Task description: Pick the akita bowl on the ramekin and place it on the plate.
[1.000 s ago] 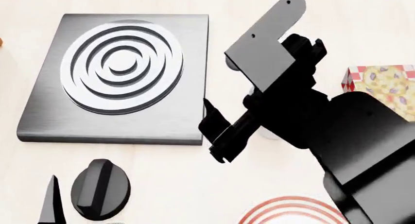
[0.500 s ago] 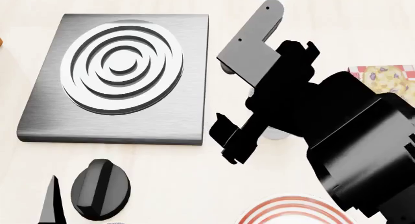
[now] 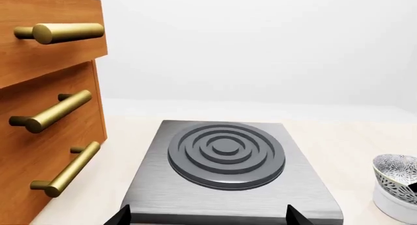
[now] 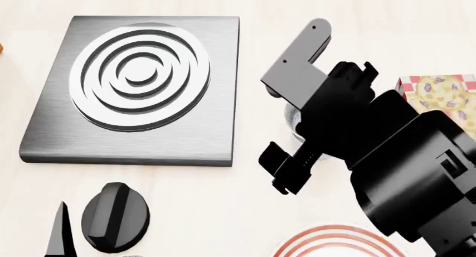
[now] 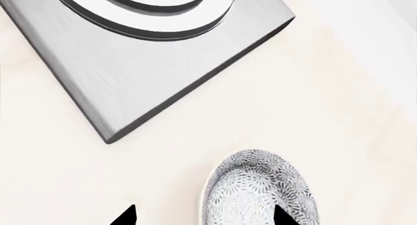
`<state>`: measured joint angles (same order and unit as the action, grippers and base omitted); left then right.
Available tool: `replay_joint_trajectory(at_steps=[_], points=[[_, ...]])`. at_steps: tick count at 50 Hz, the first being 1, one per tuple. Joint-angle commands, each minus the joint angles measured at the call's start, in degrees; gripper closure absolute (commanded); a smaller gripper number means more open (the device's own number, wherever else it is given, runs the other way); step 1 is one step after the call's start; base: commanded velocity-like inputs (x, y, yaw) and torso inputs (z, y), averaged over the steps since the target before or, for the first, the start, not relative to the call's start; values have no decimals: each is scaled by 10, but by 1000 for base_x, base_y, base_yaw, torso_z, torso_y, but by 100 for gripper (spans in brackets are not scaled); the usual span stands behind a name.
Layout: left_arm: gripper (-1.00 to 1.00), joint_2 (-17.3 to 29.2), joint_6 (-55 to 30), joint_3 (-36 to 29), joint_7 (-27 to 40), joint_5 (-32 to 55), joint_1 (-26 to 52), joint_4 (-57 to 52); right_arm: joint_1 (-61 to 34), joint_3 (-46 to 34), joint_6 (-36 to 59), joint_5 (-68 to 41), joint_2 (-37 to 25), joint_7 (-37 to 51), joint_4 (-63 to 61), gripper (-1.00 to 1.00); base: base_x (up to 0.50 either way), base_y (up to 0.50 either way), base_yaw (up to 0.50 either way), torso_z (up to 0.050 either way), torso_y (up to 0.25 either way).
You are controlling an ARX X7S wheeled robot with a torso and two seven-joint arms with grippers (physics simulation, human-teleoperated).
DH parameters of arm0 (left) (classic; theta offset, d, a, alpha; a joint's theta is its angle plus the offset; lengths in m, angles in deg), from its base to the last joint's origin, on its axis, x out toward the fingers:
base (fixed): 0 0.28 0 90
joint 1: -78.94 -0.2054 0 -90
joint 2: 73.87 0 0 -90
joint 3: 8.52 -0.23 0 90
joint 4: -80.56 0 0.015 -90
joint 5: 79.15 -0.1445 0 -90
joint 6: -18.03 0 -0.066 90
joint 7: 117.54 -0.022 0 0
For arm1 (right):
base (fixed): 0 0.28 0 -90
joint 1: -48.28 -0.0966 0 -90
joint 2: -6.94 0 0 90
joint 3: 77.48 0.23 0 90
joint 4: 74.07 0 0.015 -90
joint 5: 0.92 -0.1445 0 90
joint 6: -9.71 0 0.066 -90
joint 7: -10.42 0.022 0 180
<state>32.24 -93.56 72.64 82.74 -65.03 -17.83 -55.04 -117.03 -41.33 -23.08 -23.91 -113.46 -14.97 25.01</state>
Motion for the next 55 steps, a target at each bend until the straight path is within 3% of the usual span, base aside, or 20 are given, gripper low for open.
replay_joint_trajectory(at_steps=[1, 55], points=[[-100, 3, 0, -1, 6, 4, 1, 0, -6, -22, -12, 18, 6, -7, 40, -100, 0, 0, 0, 0, 0], [-100, 19, 14, -13, 22, 12, 4, 9, 16, -27, -102, 39, 55, 1, 191, -100, 0, 0, 0, 0, 0]])
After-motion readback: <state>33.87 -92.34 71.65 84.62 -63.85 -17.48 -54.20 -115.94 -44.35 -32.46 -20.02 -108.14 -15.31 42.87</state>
